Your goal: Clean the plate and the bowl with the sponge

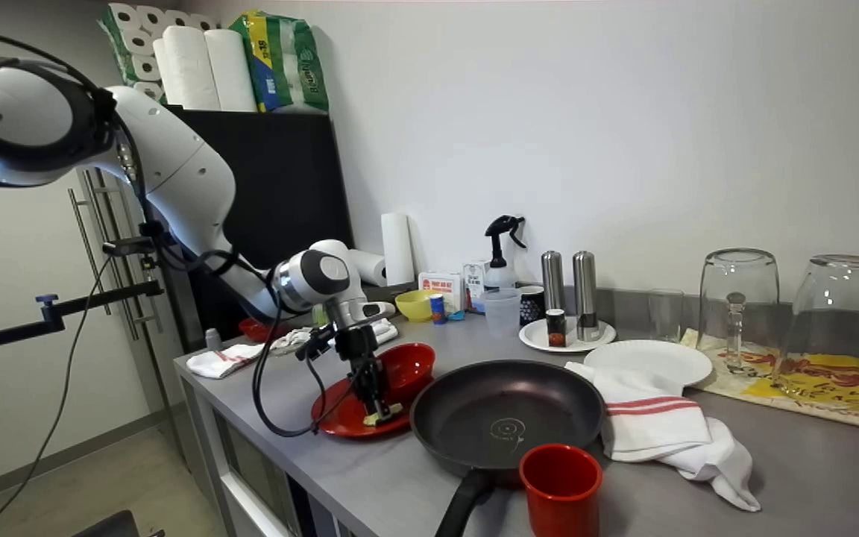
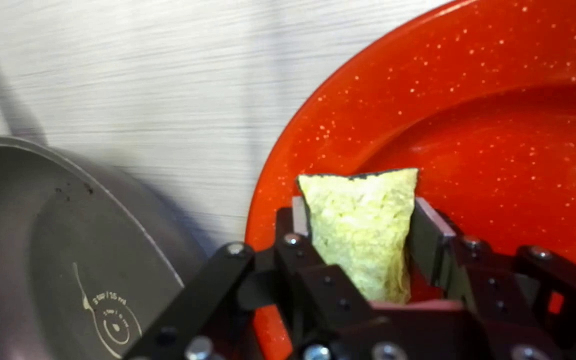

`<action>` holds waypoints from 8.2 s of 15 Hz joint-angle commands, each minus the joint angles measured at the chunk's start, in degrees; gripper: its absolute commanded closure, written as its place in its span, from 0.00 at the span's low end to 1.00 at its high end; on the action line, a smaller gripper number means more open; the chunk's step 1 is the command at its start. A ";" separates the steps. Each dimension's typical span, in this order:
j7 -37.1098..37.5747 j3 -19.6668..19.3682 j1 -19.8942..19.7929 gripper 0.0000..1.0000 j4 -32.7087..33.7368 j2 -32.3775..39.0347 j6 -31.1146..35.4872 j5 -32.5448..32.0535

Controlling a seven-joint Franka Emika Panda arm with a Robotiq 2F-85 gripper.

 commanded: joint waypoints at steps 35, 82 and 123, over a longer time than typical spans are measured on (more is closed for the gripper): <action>-4.68 -2.16 -1.06 0.75 0.35 -2.40 -5.94 4.06; -5.02 2.12 -1.68 0.75 -10.95 -10.98 -4.52 10.88; -22.74 8.27 -3.95 0.75 -13.88 -12.25 6.01 40.42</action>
